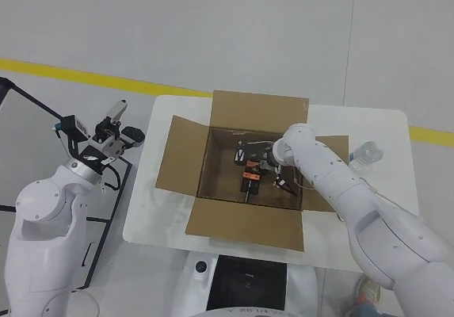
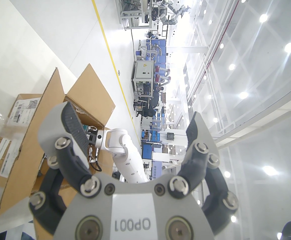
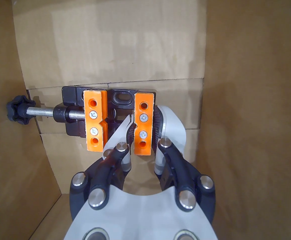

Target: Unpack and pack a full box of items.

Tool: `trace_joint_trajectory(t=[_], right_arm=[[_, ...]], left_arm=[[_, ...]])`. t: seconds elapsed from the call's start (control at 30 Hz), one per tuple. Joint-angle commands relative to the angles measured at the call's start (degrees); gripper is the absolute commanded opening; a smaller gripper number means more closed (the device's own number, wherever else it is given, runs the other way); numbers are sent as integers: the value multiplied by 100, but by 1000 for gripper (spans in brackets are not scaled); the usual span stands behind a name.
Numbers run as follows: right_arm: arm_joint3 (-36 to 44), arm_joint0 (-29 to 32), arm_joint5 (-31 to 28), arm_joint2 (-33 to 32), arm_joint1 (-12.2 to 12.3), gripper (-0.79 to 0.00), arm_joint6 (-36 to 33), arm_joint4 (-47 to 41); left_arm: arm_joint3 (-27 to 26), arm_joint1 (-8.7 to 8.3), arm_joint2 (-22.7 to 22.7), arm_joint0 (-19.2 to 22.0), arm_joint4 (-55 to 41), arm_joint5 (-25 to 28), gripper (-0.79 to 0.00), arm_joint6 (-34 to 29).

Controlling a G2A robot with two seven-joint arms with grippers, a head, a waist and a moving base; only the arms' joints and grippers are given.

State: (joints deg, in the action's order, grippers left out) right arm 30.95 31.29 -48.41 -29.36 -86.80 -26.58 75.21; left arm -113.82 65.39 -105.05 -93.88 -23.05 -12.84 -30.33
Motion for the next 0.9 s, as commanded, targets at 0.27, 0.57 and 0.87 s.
trace_joint_trajectory(t=[0.27,0.57,0.87], right_arm=[[28,-134,-68,-133,60,-785,560,91],[1079,59,13,-578,453,-785,684,298],[3669,1225,-299,-2034,1287,-785,91,237]], left_arm=[[0,0,0,0,0,0,0,0],[0,0,0,0,0,0,0,0],[0,0,0,0,0,0,0,0]])
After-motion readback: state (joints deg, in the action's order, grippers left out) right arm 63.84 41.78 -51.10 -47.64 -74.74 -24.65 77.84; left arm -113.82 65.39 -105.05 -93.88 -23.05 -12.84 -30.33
